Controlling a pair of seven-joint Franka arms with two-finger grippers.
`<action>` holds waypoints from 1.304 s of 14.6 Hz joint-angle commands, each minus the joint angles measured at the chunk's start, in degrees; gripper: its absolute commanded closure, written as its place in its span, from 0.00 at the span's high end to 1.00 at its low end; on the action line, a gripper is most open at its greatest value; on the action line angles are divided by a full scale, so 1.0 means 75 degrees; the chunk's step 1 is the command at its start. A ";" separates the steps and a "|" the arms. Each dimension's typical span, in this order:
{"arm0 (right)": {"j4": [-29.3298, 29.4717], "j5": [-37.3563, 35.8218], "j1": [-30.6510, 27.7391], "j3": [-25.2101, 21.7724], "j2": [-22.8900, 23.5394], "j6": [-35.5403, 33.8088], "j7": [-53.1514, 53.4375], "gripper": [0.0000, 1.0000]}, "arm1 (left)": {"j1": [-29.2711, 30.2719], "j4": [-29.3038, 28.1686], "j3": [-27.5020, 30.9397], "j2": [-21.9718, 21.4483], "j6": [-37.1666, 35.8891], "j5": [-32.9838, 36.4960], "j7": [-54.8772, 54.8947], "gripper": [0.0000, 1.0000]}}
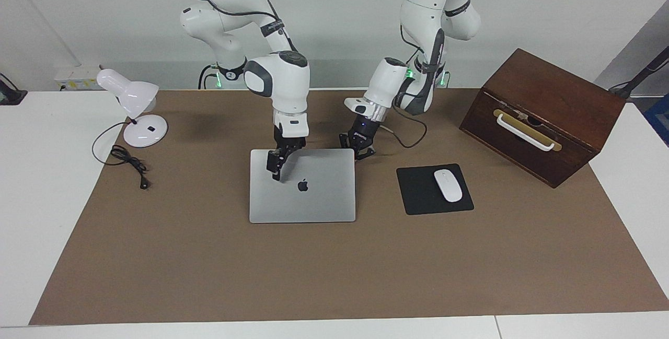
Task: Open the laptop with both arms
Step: 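Lift the laptop lid upward with the right gripper, away from the robot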
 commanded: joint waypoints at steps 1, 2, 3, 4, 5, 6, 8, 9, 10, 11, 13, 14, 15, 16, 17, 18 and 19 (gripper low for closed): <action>0.0855 -0.0131 -0.0258 0.0238 0.0443 -0.0393 -0.0065 1.00 | 0.0042 0.0114 0.0068 0.0368 0.0109 0.0207 0.0057 0.00; 0.0949 -0.0108 -0.0362 0.0332 0.0443 -0.0499 -0.0100 1.00 | 0.0042 0.0114 0.0068 0.0368 0.0109 0.0207 0.0069 0.00; 0.1055 -0.0096 -0.0456 0.0437 0.0443 -0.0650 -0.0112 1.00 | 0.0042 0.0114 0.0068 0.0368 0.0109 0.0207 0.0069 0.00; 0.1183 -0.0072 -0.0538 0.0520 0.0443 -0.0791 -0.0124 1.00 | 0.0042 0.0114 0.0068 0.0368 0.0109 0.0207 0.0069 0.00; 0.1324 -0.0049 -0.0585 0.0555 0.0443 -0.0955 -0.0170 1.00 | 0.0042 0.0114 0.0068 0.0368 0.0109 0.0207 0.0069 0.00; 0.1465 -0.0049 -0.0586 0.0579 0.0443 -0.1131 -0.0252 1.00 | 0.0042 0.0114 0.0068 0.0368 0.0109 0.0207 0.0069 0.00; 0.1734 0.0231 -0.0586 0.0579 0.0443 -0.1436 -0.0416 1.00 | 0.0042 0.0114 0.0068 0.0368 0.0109 0.0207 0.0069 0.00; 0.1933 0.0418 -0.0598 0.0579 0.0466 -0.1634 -0.0579 1.00 | 0.0042 0.0114 0.0068 0.0368 0.0109 0.0207 0.0069 0.00; 0.2155 0.0548 -0.0656 0.0579 0.0525 -0.1834 -0.0813 1.00 | 0.0042 0.0114 0.0068 0.0368 0.0109 0.0207 0.0069 0.00; 0.2401 0.0723 -0.0772 0.0579 0.0548 -0.2021 -0.1082 1.00 | 0.0042 0.0114 0.0068 0.0368 0.0109 0.0207 0.0069 0.00; 0.2777 0.1191 -0.1030 0.0579 0.0677 -0.2175 -0.1563 1.00 | 0.0042 0.0114 0.0068 0.0380 0.0109 0.0207 0.0069 0.00; 0.3010 0.1379 -0.1112 0.0567 0.0793 -0.2233 -0.1774 1.00 | 0.0042 0.0126 0.0068 0.0380 0.0109 0.0207 0.0069 0.00; 0.3222 0.1497 -0.1229 0.0567 0.0887 -0.2315 -0.1962 1.00 | 0.0042 0.0126 0.0068 0.0380 0.0109 0.0207 0.0069 0.00; 0.3386 0.1626 -0.1323 0.0567 0.0981 -0.2397 -0.2057 1.00 | 0.0042 0.0126 0.0068 0.0380 0.0109 0.0207 0.0069 0.00; 0.3504 0.1755 -0.1417 0.0567 0.1040 -0.2456 -0.2115 1.00 | 0.0042 0.0126 0.0068 0.0380 0.0109 0.0207 0.0069 0.00; 0.3575 0.1814 -0.1453 0.0567 0.1087 -0.2457 -0.2128 1.00 | 0.0042 0.0126 0.0068 0.0380 0.0109 0.0207 0.0069 0.00; 0.3622 0.1884 -0.1465 0.0567 0.1111 -0.2457 -0.2128 1.00 | 0.0042 0.0126 0.0068 0.0380 0.0109 0.0207 0.0069 0.00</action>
